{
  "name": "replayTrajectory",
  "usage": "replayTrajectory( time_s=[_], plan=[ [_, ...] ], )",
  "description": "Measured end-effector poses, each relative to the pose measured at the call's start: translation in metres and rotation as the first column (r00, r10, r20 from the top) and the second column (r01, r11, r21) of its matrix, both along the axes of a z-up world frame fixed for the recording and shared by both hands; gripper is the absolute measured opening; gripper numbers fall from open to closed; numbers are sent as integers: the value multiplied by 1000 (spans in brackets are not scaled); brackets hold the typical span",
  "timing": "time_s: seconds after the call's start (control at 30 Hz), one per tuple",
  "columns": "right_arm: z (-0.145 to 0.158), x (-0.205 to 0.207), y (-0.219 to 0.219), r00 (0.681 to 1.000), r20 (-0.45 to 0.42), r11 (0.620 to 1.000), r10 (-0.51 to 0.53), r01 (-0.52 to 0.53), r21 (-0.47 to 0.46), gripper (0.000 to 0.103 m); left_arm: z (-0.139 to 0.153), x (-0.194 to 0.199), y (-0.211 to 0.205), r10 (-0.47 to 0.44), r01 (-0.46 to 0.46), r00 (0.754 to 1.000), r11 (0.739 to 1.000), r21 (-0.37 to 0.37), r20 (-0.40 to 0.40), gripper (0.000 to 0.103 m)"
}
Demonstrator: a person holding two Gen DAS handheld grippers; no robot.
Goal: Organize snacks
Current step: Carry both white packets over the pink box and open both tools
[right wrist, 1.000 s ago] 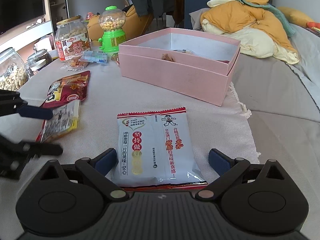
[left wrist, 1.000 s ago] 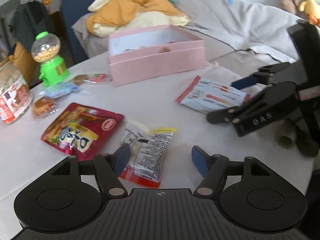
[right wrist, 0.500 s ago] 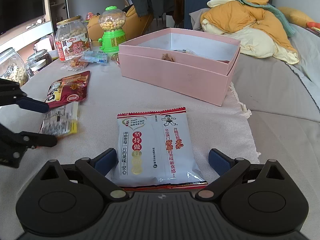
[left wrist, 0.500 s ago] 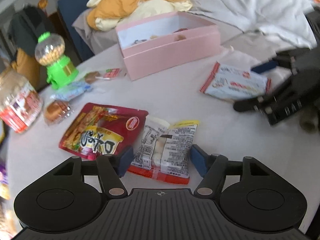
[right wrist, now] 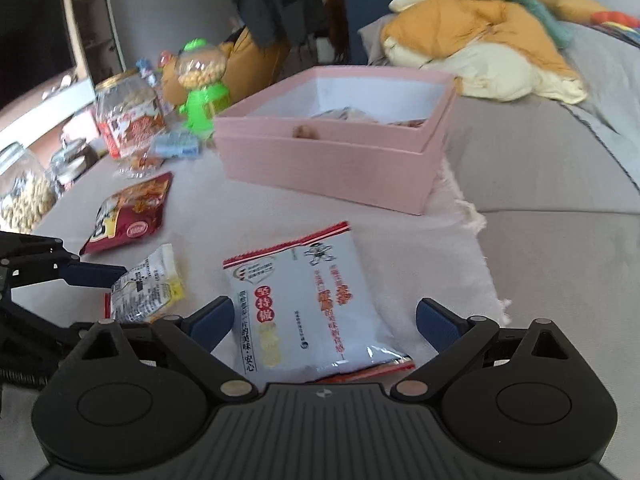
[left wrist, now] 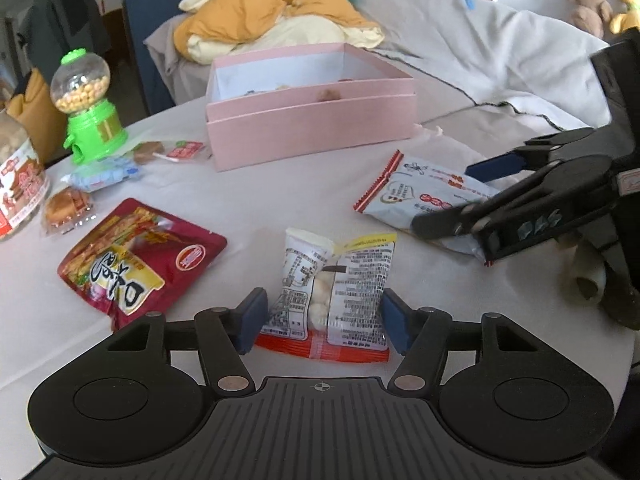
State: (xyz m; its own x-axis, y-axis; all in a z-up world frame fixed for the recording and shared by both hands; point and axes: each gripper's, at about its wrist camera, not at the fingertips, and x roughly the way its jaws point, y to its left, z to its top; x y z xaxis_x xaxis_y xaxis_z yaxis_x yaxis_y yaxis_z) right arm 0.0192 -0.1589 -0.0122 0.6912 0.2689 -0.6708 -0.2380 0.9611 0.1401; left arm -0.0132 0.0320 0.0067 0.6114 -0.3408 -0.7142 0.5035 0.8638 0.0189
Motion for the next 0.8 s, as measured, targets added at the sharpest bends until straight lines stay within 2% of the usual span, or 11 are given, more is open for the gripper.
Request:
replayTrajectory(
  time_s=[0.13,0.23,0.33,0.43,0.53,0.67,0.77,0.8],
  plan=[
    [-3,10,19,998,-10,990,63,-64,-126,97,-2,5,0,7,-7,1000,1000,-20,3,71],
    [3,14,21,994,-44,986,100,-105,-127,86,0,10,-4,0,0,1000,1000,4,-14,71],
    [6,17,24,987,-69,976,143,-152,-153,86,1,12,-5,-2,2,1000,1000,6,-22,72],
    [6,33,20,981,-106,977,160,-173,-127,89,0,11,-5,2,-1,1000,1000,6,-20,72],
    [11,37,16,984,-120,982,132,-147,-121,76,1,10,-6,8,-8,999,1000,12,-33,71],
    [21,17,11,984,-111,983,137,-149,-104,76,1,7,-5,26,-26,1000,1000,-7,-15,66],
    [36,1,2,988,-78,987,131,-138,-87,76,7,9,-5,20,-21,1000,999,-51,-13,55],
    [44,-2,-2,990,-60,988,125,-130,-87,76,12,11,-5,21,-22,1000,997,-69,-10,55]
  ],
)
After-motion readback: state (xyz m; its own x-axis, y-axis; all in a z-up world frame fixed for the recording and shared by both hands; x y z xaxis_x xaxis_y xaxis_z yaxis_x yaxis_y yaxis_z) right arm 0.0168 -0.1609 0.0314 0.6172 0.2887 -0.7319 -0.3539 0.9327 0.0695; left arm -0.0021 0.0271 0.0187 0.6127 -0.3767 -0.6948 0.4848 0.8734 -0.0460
